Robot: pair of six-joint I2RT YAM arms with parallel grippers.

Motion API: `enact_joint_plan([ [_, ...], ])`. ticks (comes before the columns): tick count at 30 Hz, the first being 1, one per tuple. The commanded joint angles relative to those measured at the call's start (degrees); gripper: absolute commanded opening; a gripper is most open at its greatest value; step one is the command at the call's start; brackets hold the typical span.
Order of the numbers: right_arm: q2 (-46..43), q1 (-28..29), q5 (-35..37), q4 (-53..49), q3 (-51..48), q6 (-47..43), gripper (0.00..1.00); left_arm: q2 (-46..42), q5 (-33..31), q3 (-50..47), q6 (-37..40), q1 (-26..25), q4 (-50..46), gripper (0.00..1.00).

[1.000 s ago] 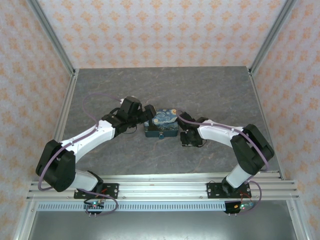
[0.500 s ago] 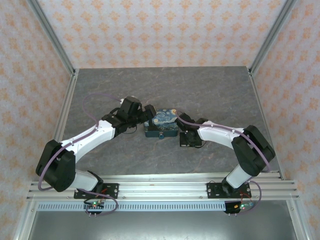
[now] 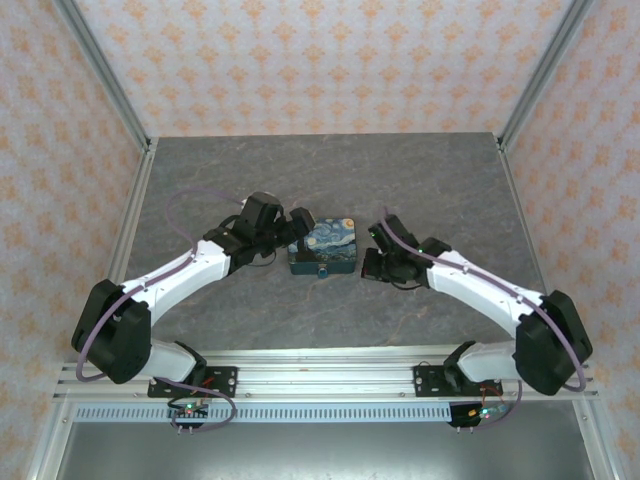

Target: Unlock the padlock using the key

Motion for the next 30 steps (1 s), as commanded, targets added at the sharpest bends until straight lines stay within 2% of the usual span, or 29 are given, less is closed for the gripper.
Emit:
enact_joint_plan([
  [1, -3.22, -1.72, -4.65, 8.41, -0.46, 4.91, 0.00, -0.46, 5.06, -1.02, -6.67, 0.64, 6.45, 1.00],
  [9, -3.85, -4.34, -7.85, 32.19, -4.28, 15.48, 0.00, 2.53, 11.58, -5.11, -27.96, 1.05, 23.59, 0.95],
  [15, -1.68, -4.47, -4.04, 48.81, -7.81, 24.26, 0.00, 4.08, 10.99, -9.29, -42.44, 0.74, 37.01, 0.79],
  [21, 2.38, -4.41, -1.98, 62.48, -9.16, 30.60, 0.00, 5.98, 9.06, -8.88, -47.95, -0.34, 42.57, 0.65],
  [26, 5.27, -4.25, -2.43, 67.13, -8.78, 33.29, 0.00, 8.85, 8.50, -6.78, -49.30, -1.75, 44.40, 0.59],
  [30, 3.67, -4.25, -3.33, 65.34, -9.43, 32.89, 0.00, 9.39, 8.57, -6.35, -48.31, -2.19, 44.34, 0.57],
])
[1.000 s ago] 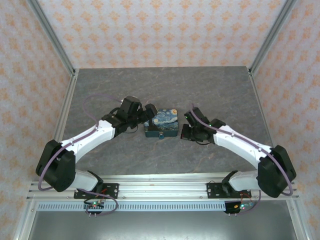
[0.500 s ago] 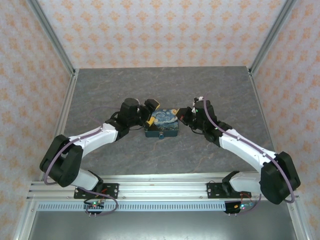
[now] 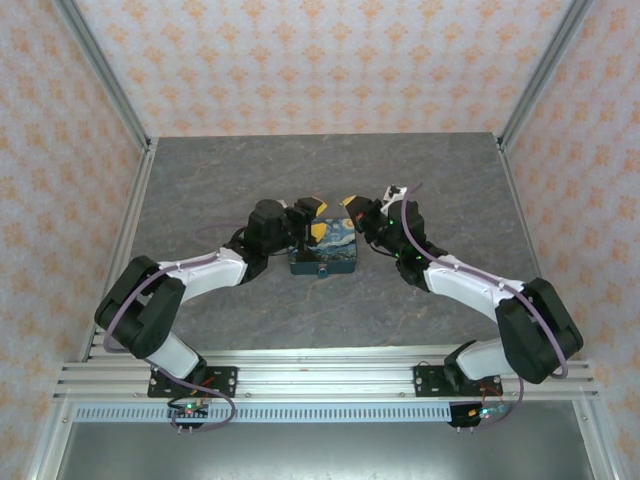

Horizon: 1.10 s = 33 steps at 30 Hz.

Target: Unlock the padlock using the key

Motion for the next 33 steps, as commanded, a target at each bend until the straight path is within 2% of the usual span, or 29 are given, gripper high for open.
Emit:
enact_joint_plan([
  [1, -3.19, -0.11, 0.47, 1.41, -1.34, 0.28, 0.00, -1.11, -1.54, 2.09, 0.98, -0.29, 0.37, 0.58],
  [5, -11.21, -0.10, 2.41, -14.66, -3.08, -5.26, 0.00, -5.71, -2.66, 3.50, 9.74, 0.20, -12.42, 0.67],
  [7, -16.42, -0.11, 3.79, -25.84, -4.34, -8.09, 0.00, -7.82, -3.01, 3.72, 13.81, 0.71, -16.91, 0.69],
  [10, -21.90, -0.21, 5.12, -35.09, -8.84, -10.19, 0.00, -10.28, -4.19, 3.75, 18.65, 1.08, -22.10, 0.71],
  [15, -25.20, -0.38, 6.39, -43.54, -14.86, -13.16, 0.00, -11.99, -5.27, 3.37, 23.09, 1.17, -26.16, 0.73],
  [20, -21.27, -0.39, 7.71, -47.93, -14.16, -16.79, 0.00, -11.67, -4.81, 3.71, 25.17, 1.17, -27.84, 0.74],
  [21, -19.56, -0.39, 7.36, -48.56, -13.41, -17.95, 0.05, -11.65, -4.78, 3.72, 25.44, 1.17, -28.09, 0.75],
  [24, -15.62, -0.33, 6.76, -51.02, -11.12, -20.65, 0.42, -11.84, -4.79, 3.64, 26.39, 1.17, -28.84, 0.76],
  [25, -15.14, -0.31, 7.10, -51.75, -10.51, -21.09, 0.47, -11.84, -4.77, 3.63, 26.59, 1.19, -28.95, 0.77],
  [27, -15.02, -0.37, 8.32, -53.18, -9.55, -21.62, 0.50, -12.04, -4.68, 3.55, 27.19, 1.25, -29.43, 0.78],
  [33, -13.96, -0.36, 8.89, -56.23, -7.24, -22.27, 0.50, -12.29, -4.98, 3.37, 28.54, 1.74, -30.59, 0.80],
])
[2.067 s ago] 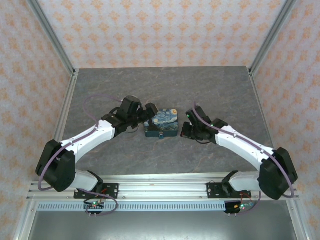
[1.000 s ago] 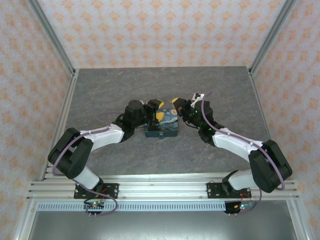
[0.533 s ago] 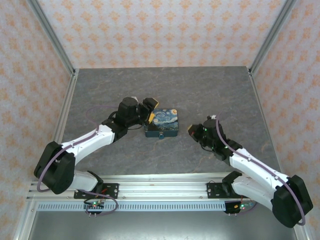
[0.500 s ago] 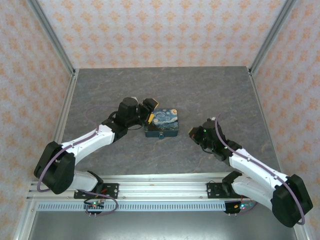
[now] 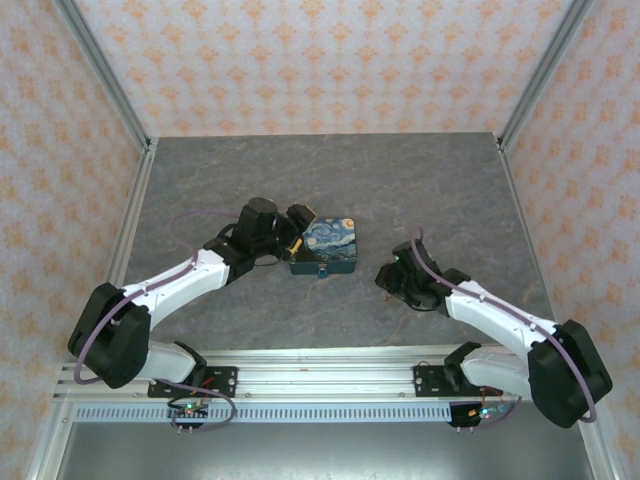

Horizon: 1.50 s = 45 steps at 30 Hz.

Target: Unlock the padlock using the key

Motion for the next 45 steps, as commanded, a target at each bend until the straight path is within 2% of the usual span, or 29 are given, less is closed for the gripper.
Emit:
enact_joint_plan([
  [1, 1.31, -0.17, 1.86, -4.45, 2.56, -2.38, 0.50, -1.05, -0.97, 0.83, 2.11, 0.84, -1.88, 0.81],
  [10, 8.66, 0.36, 2.04, -8.68, 5.64, -6.17, 0.41, -0.47, -0.48, 0.83, 2.73, 1.65, -2.19, 0.84],
  [22, 14.21, 1.55, 3.42, -6.93, 6.15, -4.22, 0.40, 0.99, 0.40, 0.39, 2.47, 2.01, -0.50, 0.85],
  [26, 16.46, 2.43, 3.47, -6.97, 6.72, -4.13, 0.36, 1.58, 0.70, 0.62, 2.30, 2.17, 0.01, 0.85],
  [29, 18.18, 3.86, 3.72, -8.12, 7.69, -4.47, 0.32, 1.81, 0.98, 0.68, 2.21, 2.35, 0.35, 0.85],
  [36, 20.88, 6.49, 2.20, -8.95, 10.02, -7.00, 0.12, 1.70, 1.33, 0.31, 2.12, 2.71, 0.67, 0.86],
  [45, 20.39, 6.59, 2.96, -7.71, 12.41, -11.64, 0.07, 1.35, 1.51, -0.04, 1.94, 3.03, 0.84, 0.86],
])
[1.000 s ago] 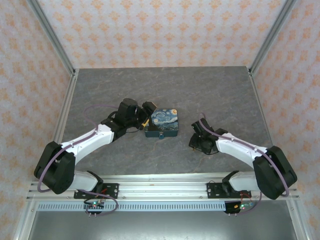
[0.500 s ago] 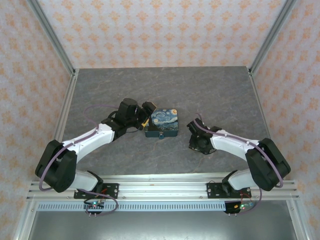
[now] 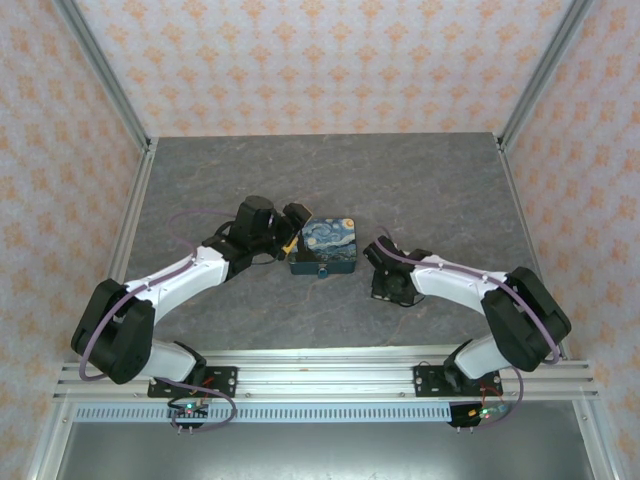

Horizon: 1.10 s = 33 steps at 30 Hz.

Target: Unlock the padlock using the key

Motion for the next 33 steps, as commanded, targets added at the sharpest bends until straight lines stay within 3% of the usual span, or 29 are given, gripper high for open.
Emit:
enact_joint_plan([
  [1, 0.84, 0.86, -1.69, 2.80, 2.29, -4.88, 0.06, -0.09, 0.15, -0.09, 0.48, 0.53, 1.50, 0.86],
  [14, -1.20, 0.85, 3.11, 3.12, 1.65, -3.02, 0.02, -1.03, -0.07, -0.32, 0.57, 0.51, 0.92, 0.86],
  [15, -1.61, 0.94, 3.21, 2.84, 1.55, -2.68, 0.04, -0.97, 0.04, -0.27, 0.48, 0.47, 1.03, 0.86],
  [18, -3.38, 0.87, 3.20, 0.65, 1.39, -0.52, 0.29, -1.01, 0.02, -0.24, 0.48, 0.51, 1.06, 0.86],
  [20, -4.72, 0.81, 2.56, -1.12, 1.28, 1.10, 0.38, -1.14, 0.02, -0.14, 0.48, 0.51, 0.89, 0.86],
  [25, -8.10, 0.87, -1.11, -2.00, -0.73, 6.74, 0.48, -0.78, -0.05, -0.07, 0.35, 0.51, 1.14, 0.86],
  [33, -10.32, 0.87, -3.69, 1.92, -4.64, 16.01, 0.49, -0.25, 0.39, 0.25, 0.39, 0.47, 1.40, 0.87],
])
